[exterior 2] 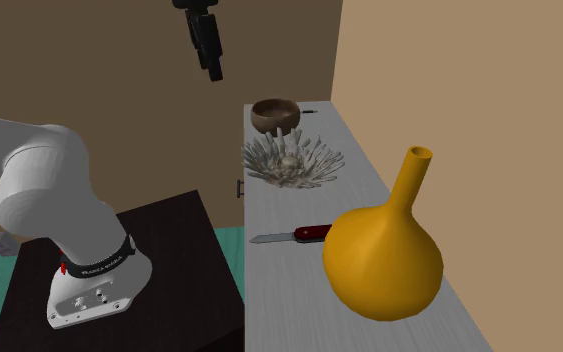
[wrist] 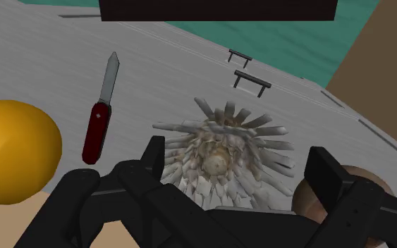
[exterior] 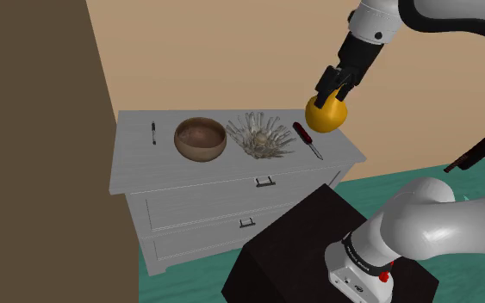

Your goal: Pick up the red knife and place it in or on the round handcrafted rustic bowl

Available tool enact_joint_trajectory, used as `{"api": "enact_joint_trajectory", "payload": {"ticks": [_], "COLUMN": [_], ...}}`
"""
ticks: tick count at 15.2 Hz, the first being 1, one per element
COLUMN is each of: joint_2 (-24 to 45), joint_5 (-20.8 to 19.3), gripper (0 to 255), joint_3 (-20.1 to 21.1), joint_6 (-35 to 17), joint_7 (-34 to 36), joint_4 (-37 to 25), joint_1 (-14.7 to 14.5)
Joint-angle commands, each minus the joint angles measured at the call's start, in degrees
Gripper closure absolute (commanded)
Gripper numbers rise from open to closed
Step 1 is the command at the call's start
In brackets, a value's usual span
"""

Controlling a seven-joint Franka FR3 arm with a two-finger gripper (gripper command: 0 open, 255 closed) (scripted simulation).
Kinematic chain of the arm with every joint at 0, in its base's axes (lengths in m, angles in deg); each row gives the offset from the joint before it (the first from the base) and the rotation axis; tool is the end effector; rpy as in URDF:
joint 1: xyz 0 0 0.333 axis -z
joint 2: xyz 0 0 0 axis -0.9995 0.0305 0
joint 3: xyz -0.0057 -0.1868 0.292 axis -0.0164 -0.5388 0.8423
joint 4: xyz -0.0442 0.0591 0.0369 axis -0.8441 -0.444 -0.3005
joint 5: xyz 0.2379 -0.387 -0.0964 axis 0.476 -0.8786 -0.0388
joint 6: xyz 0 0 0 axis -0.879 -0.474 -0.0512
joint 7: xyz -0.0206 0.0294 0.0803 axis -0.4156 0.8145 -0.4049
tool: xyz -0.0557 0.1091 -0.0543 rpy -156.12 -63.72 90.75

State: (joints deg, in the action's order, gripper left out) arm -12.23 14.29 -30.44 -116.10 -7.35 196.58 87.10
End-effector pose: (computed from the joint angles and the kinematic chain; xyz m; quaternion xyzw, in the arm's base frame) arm 0.3594 0.0337 0.6098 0.9990 -0.0308 0.0241 0.0214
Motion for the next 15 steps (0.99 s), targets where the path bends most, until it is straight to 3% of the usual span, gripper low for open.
{"api": "enact_joint_trajectory", "payload": {"ticks": [1,15], "joint_2": [0.00,11.88], "joint_5": [0.00,-6.02], "gripper": [0,0], "joint_3": [0.00,-12.06], "joint_6": [0.00,-20.40], "joint_7": [0.00,-10.25], "joint_4": [0.00,10.50], "joint_1": [0.00,5.28]}}
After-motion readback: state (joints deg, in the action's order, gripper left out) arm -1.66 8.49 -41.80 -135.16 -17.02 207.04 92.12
